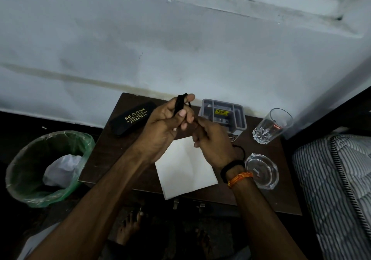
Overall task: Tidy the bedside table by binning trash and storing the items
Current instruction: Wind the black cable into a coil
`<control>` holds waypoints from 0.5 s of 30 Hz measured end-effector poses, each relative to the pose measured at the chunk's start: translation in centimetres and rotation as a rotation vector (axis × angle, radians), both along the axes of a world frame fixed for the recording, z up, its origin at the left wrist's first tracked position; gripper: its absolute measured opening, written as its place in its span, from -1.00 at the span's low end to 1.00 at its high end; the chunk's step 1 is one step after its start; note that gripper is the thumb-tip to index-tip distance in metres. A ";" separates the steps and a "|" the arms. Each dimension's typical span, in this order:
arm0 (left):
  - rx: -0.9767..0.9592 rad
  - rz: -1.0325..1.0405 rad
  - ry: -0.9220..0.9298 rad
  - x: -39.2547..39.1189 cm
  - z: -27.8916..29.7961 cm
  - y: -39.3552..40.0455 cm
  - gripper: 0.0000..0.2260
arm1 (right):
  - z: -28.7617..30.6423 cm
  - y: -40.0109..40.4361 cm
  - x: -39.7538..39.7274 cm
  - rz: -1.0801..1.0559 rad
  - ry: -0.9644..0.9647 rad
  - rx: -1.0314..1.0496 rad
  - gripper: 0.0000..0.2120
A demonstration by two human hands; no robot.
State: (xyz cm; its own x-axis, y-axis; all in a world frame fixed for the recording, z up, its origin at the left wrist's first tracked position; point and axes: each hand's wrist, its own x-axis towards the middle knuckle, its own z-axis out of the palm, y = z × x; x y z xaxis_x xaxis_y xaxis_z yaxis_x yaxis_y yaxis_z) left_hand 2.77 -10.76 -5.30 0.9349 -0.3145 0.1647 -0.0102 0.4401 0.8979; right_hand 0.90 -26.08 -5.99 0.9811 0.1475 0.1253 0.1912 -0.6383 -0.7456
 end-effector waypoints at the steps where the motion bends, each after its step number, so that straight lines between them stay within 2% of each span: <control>1: -0.016 0.031 0.023 0.1 -0.1 0.0 -0.67 | 0.2 0.2 -0.1 0.004 0.004 0.003 -0.80; 5: -0.042 0.158 0.083 0.9 -0.2 0.3 -0.68 | 0.9 0.5 -0.1 0.079 0.034 -0.085 -0.73; 9: 0.108 0.310 0.060 1.3 -0.7 0.3 -0.68 | 1.0 0.6 -0.4 0.074 -0.029 -0.220 -0.69; 12: 0.189 0.337 0.023 1.0 -1.0 0.0 -0.67 | 1.6 0.6 -0.6 0.059 -0.088 -0.214 -0.67; 15: 0.160 0.350 0.046 1.1 -1.1 0.2 -0.70 | 2.0 0.7 -0.6 0.088 -0.093 -0.262 -0.66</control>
